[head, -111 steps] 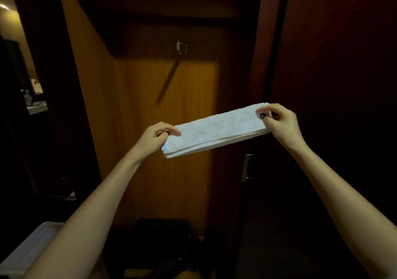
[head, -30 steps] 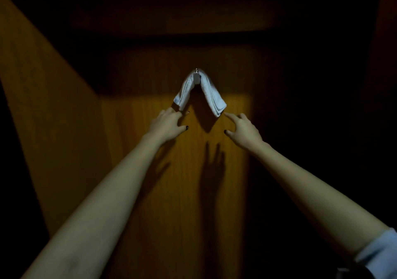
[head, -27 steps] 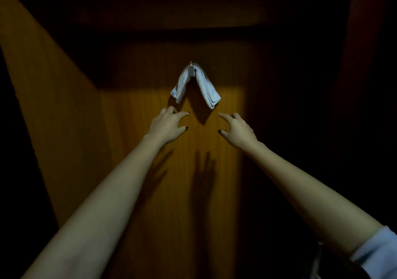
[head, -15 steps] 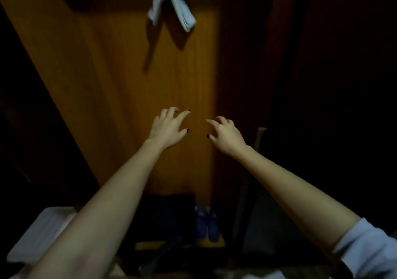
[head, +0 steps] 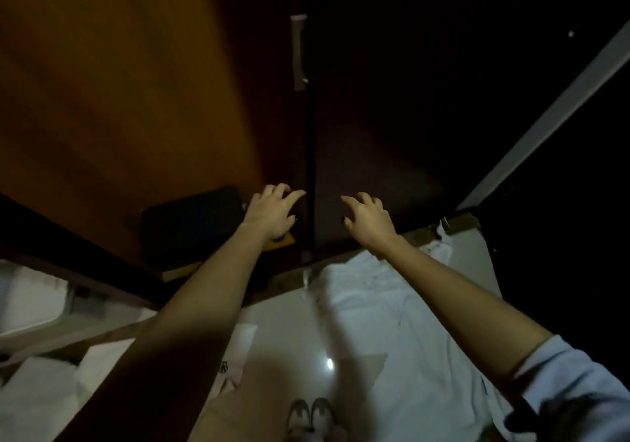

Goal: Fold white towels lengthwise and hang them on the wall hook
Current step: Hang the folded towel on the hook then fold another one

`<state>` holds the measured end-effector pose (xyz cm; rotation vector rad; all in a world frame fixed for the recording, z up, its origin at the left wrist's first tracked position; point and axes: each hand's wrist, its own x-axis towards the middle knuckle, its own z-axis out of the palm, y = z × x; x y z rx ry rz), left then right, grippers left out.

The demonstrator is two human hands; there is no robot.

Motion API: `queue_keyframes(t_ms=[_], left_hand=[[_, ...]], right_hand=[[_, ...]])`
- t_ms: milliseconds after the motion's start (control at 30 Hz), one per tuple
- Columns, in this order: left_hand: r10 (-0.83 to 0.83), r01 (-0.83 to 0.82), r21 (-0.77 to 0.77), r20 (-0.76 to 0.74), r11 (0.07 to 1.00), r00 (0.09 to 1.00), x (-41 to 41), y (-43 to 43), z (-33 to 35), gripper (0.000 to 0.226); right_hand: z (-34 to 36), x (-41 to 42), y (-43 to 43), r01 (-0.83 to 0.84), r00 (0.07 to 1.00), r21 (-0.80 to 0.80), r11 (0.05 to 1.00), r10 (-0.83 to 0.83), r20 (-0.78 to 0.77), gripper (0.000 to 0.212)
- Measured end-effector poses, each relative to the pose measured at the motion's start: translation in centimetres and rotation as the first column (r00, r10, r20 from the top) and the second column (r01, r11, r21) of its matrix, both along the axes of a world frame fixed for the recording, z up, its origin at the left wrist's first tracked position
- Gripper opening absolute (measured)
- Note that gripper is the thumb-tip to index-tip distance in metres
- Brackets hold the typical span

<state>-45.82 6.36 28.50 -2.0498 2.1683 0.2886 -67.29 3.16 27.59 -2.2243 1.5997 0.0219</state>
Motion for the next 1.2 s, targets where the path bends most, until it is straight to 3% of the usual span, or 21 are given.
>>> queue_keyframes(t_ms=[167, 400, 500, 633, 767, 1100, 1200], left_hand=[[-0.108, 0.112, 0.108, -0.044, 0.988, 0.993, -5.6, 0.7, -10.1, 0.06], [-0.224, 0.236, 0.115, -0.11, 0.965, 0.968, -9.6, 1.5, -29.7, 0.06], [-0.26, 0.269, 0.167, -0.073, 0.949, 0.963, -10.4, 2.3, -39.5, 0.058], [-0.342, 0.345, 0.061, -0.049, 0.937, 0.938, -12.5, 3.5, -51.1, 0.057], [-0.365, 0.372, 0.159, -0.074, 0.914, 0.928, -13.8, 4.1, -64.1, 0.067], [-0.572, 0.591, 0.148, -0.154, 0.793, 0.806, -19.5, 8.7, -83.8, 0.062], [-0.579, 0.594, 0.128, -0.14, 0.794, 0.803, -20.4, 10.1, -86.5, 0.069]], right_hand=[[-9.5, -6.8, 3.0, 0.142, 0.988, 0.1, 0.985, -0.136, -0.066, 0.052], [-27.7, -11.7, 3.7, 0.115, 0.988, 0.196, 0.974, -0.09, -0.129, 0.056], [-36.9, -12.8, 3.7, 0.104, 0.992, 0.218, 0.97, -0.084, -0.098, 0.056], [-49.2, -15.2, 4.4, 0.147, 0.984, 0.308, 0.94, -0.172, 0.055, 0.051], [-60.7, -18.0, 6.0, 0.175, 0.964, 0.352, 0.919, -0.232, 0.127, 0.048], [-80.6, -21.9, 11.9, 0.103, 0.995, 0.324, 0.94, -0.104, -0.013, 0.057], [-83.1, -22.6, 13.5, 0.08, 0.997, 0.206, 0.975, -0.075, -0.032, 0.057]])
